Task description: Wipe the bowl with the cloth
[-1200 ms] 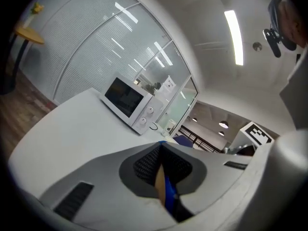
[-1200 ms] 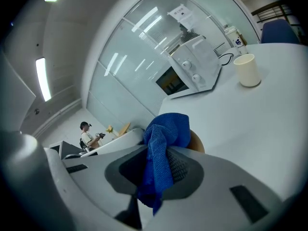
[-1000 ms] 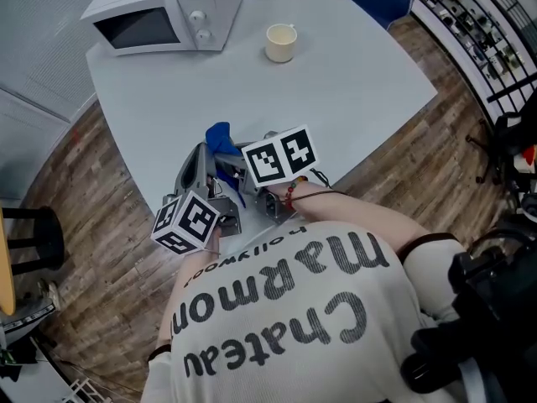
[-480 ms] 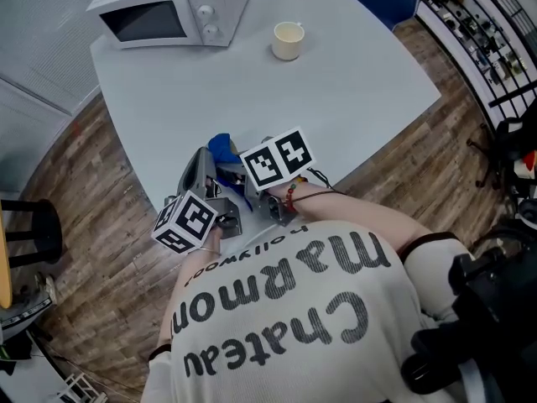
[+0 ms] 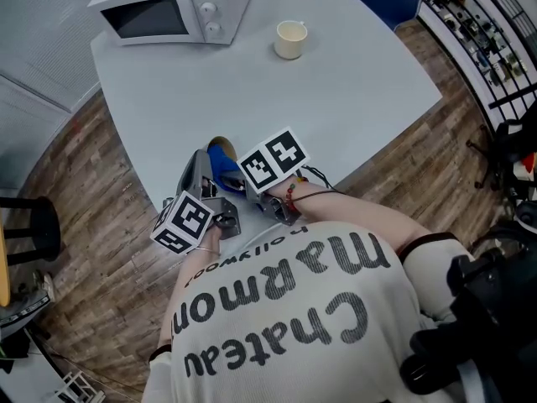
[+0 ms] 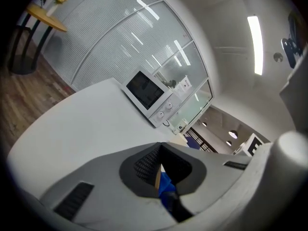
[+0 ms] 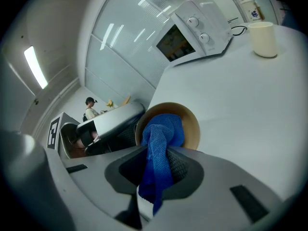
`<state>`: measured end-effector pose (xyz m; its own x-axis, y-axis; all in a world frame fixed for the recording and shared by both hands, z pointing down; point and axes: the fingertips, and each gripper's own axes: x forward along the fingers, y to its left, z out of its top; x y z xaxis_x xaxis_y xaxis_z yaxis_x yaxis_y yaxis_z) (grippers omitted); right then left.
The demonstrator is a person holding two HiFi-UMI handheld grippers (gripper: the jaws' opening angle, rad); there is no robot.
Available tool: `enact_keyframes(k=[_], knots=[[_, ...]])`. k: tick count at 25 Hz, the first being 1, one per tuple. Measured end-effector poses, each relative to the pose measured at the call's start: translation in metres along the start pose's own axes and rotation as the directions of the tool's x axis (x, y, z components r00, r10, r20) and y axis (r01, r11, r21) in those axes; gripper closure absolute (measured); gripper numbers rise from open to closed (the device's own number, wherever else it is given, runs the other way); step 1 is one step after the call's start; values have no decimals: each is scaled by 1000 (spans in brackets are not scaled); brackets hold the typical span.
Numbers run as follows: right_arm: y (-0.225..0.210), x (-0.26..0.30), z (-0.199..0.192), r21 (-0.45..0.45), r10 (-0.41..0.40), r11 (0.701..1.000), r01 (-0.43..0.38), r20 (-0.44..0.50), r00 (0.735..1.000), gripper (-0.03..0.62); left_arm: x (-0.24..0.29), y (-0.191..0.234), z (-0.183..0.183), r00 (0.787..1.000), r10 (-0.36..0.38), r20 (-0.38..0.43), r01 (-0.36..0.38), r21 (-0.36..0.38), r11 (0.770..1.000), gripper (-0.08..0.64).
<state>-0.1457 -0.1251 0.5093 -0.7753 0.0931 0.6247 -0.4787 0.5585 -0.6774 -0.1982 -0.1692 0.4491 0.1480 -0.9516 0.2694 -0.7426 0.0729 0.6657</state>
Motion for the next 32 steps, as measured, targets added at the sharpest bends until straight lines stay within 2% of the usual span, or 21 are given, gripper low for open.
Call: enact_keyframes(k=[11, 22, 32], knots=[[-29, 3, -18, 5, -133, 991, 134, -81, 988, 523, -11, 12, 7, 999, 33, 29, -33, -8, 999, 560], [-50, -6, 0, 65, -190, 979, 191, -19, 982, 523, -16, 33, 13, 996, 80, 38, -81, 22, 996, 560], [-57, -12, 14, 98, -202, 975, 198, 27, 979, 522, -19, 55, 19, 992, 119, 46, -119, -1, 993, 560]])
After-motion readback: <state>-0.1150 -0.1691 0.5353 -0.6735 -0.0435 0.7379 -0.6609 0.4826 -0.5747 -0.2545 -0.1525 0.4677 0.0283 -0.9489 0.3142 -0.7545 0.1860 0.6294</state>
